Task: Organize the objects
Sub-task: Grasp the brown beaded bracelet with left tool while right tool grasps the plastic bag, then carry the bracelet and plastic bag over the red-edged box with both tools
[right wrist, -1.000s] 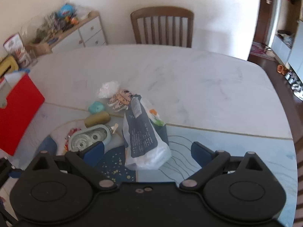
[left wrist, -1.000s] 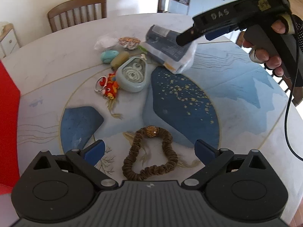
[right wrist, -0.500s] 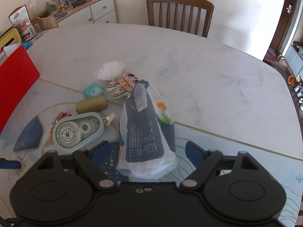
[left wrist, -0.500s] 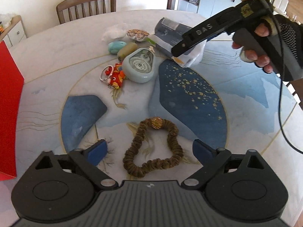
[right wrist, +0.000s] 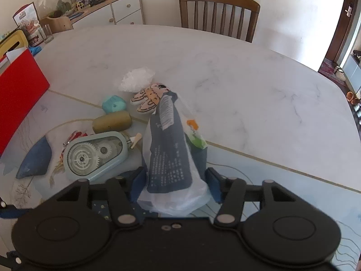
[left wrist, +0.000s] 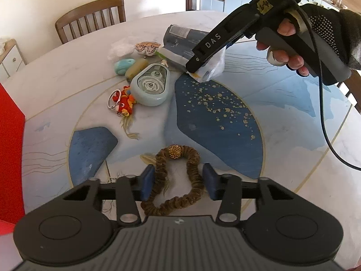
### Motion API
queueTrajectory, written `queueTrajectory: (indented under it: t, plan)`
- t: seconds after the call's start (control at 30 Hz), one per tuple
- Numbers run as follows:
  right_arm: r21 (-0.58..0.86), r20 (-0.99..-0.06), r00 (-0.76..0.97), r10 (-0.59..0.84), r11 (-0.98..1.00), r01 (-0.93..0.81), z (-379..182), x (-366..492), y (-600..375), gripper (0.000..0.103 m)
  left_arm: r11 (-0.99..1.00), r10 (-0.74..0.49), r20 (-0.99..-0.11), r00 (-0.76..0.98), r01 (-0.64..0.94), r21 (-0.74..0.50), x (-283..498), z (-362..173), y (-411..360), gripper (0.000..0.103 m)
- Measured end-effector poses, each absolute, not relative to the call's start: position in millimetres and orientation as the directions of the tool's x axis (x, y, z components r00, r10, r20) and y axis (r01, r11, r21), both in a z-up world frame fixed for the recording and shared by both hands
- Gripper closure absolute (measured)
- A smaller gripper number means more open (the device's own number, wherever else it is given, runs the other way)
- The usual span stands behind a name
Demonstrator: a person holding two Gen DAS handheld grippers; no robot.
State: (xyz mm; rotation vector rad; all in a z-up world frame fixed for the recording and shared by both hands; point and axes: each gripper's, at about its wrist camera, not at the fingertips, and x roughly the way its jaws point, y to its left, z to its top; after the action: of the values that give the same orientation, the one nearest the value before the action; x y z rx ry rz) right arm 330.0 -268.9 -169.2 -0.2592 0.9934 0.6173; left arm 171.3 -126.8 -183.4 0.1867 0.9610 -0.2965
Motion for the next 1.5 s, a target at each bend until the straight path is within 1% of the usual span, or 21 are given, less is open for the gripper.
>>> queueTrajectory:
  t: [0.1, 0.13, 0.17, 0.3, 0.5, 0.87, 1.0, 1.13, 1.5]
  plan:
    - [0.069, -0.843, 0.396, 0.364, 0.803, -0.592, -168, 327, -270, 0.053, 0.946, -0.155, -0.832, 0.532, 0.322, 0.03, 173, -182, -128, 0.073]
    - [0.065, -0.843, 0.399, 0.36, 0.805, -0.59, -168, 325, -270, 0.054, 0.947, -0.151, -0.832, 0.533, 0.319, 0.033, 173, -182, -128, 0.076]
    - [0.068, -0.843, 0.398, 0.362, 0.806, -0.588, -167, 323, -271, 0.056, 0.948, -0.152, -0.832, 0.533, 0.318, 0.031, 173, -181, -128, 0.083]
    - [0.097, -0.834, 0.404, 0.376, 0.82, -0.564, -163, 313, -275, 0.062, 0.951, -0.158, -0.83, 0.534, 0.309, 0.018, 173, -181, -126, 0.086]
    - [0.17, -0.808, 0.423, 0.411, 0.849, -0.501, -152, 288, -288, 0.067, 0.965, -0.163, -0.83, 0.533, 0.262, -0.021, 175, -180, -115, 0.087]
    - [0.224, -0.783, 0.442, 0.438, 0.861, -0.457, -124, 234, -291, 0.068, 0.98, -0.185, -0.805, 0.564, 0.166, -0.108, 168, -163, -82, 0.087]
    - [0.231, -0.774, 0.453, 0.442, 0.863, -0.449, -110, 218, -286, 0.068, 0.98, -0.196, -0.788, 0.584, 0.153, -0.131, 163, -150, -69, 0.087]
    - [0.245, -0.769, 0.455, 0.449, 0.864, -0.44, -98, 204, -276, 0.068, 0.981, -0.19, -0.766, 0.614, 0.151, -0.122, 156, -135, -59, 0.087]
    - [0.259, -0.741, 0.46, 0.488, 0.841, -0.475, -64, 166, -223, 0.068, 0.98, -0.199, -0.711, 0.674, 0.118, -0.163, 139, -87, -1, 0.087]
